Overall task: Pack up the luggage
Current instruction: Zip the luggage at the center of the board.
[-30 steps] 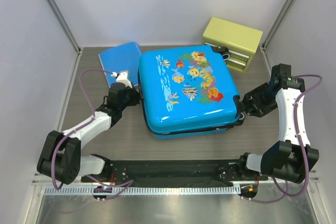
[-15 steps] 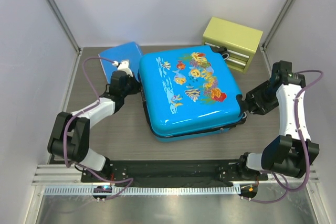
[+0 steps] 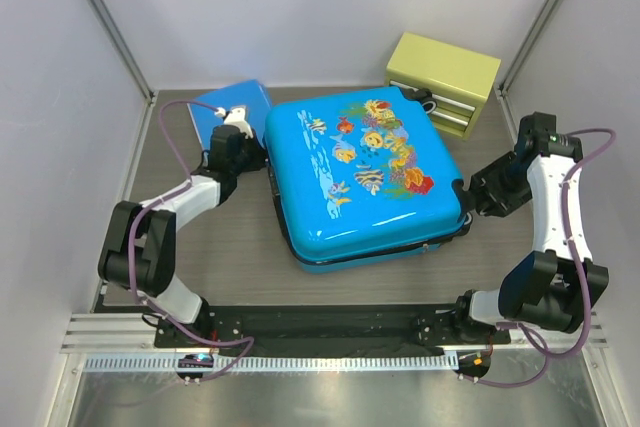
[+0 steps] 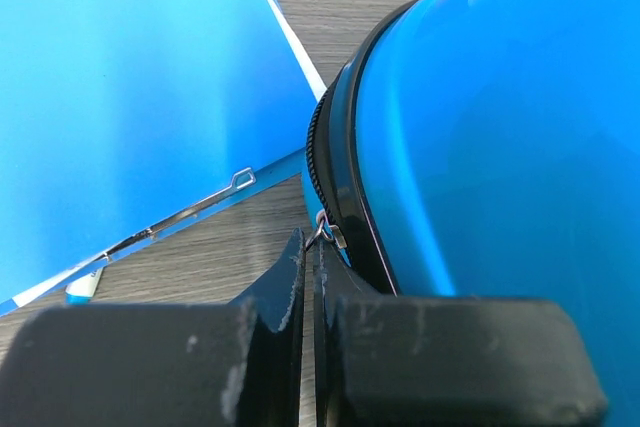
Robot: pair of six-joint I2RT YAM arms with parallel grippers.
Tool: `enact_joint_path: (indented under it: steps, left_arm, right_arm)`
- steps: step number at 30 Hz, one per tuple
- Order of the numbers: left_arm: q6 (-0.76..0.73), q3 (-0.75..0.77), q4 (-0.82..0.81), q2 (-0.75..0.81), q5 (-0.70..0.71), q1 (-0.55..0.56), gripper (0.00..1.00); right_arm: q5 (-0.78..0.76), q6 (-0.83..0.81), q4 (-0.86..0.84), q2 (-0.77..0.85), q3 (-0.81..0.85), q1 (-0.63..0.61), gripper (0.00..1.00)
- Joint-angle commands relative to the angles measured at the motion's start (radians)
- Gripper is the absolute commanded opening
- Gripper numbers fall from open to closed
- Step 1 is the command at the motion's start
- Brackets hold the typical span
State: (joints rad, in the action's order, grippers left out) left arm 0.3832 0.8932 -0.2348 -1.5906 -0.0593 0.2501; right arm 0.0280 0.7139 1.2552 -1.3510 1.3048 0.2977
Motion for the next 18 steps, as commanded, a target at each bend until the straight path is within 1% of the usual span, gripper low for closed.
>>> enact_joint_path:
  steps: [1, 10, 18]
  left_arm:
    - [-0.035, 0.013, -0.038, 0.026, 0.098, -0.063, 0.0]
    - [-0.044, -0.125, -0.018, 0.155, 0.067, -0.035, 0.0]
    - [-0.026, -0.238, 0.009, 0.274, 0.107, 0.038, 0.0]
  right_arm:
    - [-0.23, -0.082, -0.272, -0.042, 0.065, 0.047, 0.01]
    - [-0.258, -0.2, -0.321, -0.138, 0.137, 0.047, 0.01]
    - [-0.237, -0.272, -0.376, -0.247, 0.26, 0.047, 0.01]
